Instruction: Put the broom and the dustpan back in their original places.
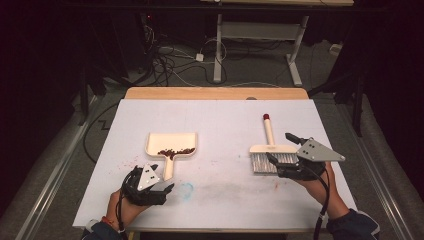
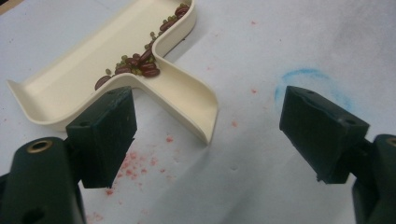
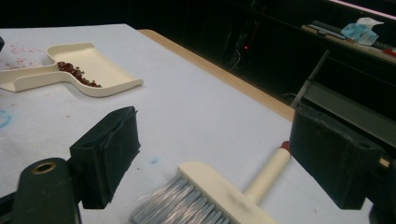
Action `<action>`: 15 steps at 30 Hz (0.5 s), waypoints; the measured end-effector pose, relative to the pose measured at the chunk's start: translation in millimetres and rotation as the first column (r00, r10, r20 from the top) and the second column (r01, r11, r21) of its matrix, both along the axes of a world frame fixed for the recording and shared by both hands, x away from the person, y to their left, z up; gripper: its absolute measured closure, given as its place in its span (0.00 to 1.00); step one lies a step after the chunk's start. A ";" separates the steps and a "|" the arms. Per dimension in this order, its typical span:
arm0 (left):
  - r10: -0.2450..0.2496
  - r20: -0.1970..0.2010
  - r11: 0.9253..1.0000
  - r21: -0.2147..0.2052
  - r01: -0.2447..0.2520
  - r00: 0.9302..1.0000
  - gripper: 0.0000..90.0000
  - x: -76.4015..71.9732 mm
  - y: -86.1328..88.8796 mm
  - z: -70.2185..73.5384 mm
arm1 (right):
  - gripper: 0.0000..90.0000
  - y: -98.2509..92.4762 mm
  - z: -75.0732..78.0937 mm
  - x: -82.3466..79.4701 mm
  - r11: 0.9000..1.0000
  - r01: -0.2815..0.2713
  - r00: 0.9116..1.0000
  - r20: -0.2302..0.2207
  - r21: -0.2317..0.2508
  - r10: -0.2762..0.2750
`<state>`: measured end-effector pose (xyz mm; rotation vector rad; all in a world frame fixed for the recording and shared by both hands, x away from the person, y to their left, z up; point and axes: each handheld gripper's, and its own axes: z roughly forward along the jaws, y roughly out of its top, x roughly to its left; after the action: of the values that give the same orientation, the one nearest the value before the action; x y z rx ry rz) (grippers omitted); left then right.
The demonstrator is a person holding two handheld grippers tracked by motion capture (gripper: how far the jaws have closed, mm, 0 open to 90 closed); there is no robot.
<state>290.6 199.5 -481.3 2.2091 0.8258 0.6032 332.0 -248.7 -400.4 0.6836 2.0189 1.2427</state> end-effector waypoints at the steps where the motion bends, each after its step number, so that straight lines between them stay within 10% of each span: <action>1: 0.000 0.001 1.000 0.000 0.000 1.000 0.21 -0.1 0.0 0.1 | 0.19 0.1 -1.2 -1.0 1.000 -0.002 1.000 -0.006 0.003 0.002; 15: -0.005 0.002 1.000 0.009 0.005 1.000 0.21 -0.6 -0.4 0.1 | 0.19 -7.9 -16.9 -11.7 0.999 -0.013 0.999 0.029 -0.045 0.015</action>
<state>290.0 199.1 -481.2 2.2179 0.8178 0.6074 320.3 -256.6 -417.3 0.6274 2.0244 1.2054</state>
